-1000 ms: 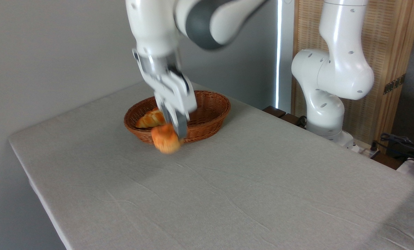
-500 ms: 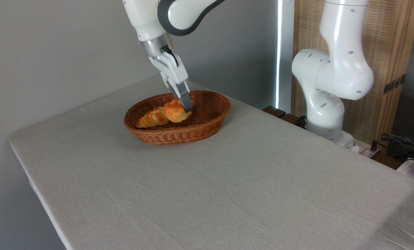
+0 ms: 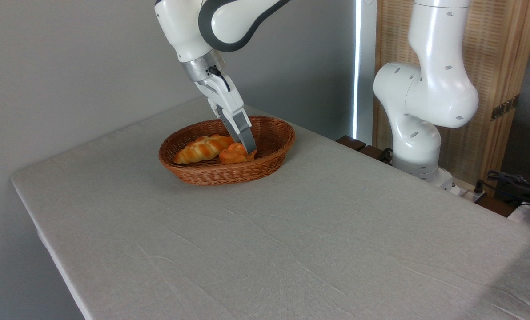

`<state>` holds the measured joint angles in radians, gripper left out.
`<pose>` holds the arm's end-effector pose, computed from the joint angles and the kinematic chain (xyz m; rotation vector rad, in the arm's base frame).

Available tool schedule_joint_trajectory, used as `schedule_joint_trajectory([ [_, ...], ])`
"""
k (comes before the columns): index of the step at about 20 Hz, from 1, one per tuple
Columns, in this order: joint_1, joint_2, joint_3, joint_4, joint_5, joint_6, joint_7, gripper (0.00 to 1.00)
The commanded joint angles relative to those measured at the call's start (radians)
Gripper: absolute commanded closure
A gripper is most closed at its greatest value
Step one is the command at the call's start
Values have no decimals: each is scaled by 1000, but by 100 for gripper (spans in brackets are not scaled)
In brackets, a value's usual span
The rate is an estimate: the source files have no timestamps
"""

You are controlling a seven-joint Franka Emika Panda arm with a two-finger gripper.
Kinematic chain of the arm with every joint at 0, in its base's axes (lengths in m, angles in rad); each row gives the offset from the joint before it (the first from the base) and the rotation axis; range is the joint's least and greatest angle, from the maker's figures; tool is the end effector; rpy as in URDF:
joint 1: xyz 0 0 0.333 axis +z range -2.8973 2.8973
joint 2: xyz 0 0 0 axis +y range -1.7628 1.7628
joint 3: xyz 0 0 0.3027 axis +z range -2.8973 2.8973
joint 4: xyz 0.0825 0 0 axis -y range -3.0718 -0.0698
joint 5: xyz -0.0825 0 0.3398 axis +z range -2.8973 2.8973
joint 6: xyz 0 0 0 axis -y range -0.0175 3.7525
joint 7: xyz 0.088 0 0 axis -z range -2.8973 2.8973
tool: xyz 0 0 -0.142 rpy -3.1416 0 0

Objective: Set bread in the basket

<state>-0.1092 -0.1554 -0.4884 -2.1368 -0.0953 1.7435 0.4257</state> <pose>0.3491 -0.2568 0.4178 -2.7471 1.4662 0.3992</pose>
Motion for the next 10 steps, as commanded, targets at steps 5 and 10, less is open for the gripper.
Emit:
schedule_joint_trajectory([
  [5, -44, 80, 152, 286, 12, -68, 4, 0],
  [10, -162, 200, 457, 583, 12, -210, 92, 0],
])
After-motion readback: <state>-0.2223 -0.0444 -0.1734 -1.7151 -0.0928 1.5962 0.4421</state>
